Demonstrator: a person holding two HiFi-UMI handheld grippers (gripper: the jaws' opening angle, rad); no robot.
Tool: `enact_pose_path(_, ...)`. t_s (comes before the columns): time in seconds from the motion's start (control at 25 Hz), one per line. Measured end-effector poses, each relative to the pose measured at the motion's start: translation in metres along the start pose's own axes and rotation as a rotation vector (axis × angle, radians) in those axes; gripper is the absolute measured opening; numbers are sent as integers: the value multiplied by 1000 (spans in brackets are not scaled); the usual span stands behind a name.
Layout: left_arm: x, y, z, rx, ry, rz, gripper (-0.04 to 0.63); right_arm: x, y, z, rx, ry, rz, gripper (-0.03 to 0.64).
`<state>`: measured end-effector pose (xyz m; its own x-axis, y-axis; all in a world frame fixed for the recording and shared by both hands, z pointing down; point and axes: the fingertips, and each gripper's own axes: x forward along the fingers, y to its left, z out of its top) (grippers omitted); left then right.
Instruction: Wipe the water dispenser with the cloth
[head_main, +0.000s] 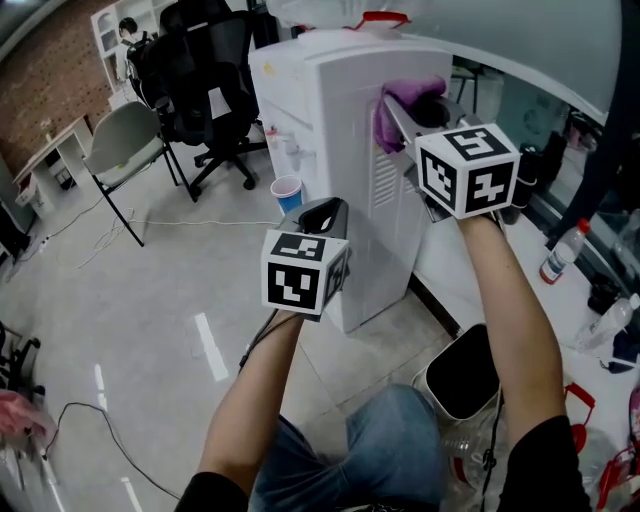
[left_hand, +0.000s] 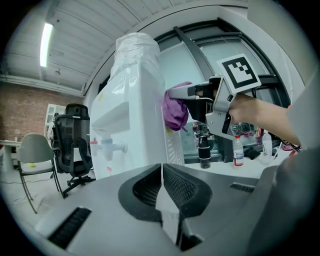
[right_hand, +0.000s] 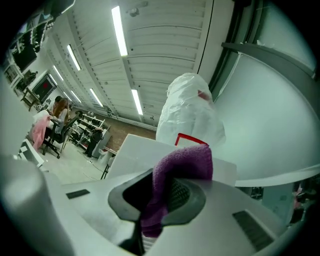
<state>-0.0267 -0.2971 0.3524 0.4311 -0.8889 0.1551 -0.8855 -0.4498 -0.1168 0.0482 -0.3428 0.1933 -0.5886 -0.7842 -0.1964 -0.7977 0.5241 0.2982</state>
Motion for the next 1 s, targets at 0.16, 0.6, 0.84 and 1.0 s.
enact_pose_path(0.16,3,-4,-10,-5,5,-6,32,-4,6,-23,27,16,0,46)
enact_pose_path(0.6,10,-14,-39,-15,31,-27,32,-16,22,-106,99,114,2,46)
enact_pose_path(0.84,13,-19,-58,-22,49,-36,32,-25,32,-156,159,160,-9,46)
enact_pose_path(1.0,14,-20,-69,-26,60,-37,32,-30,40,-189,197,199,-12,46)
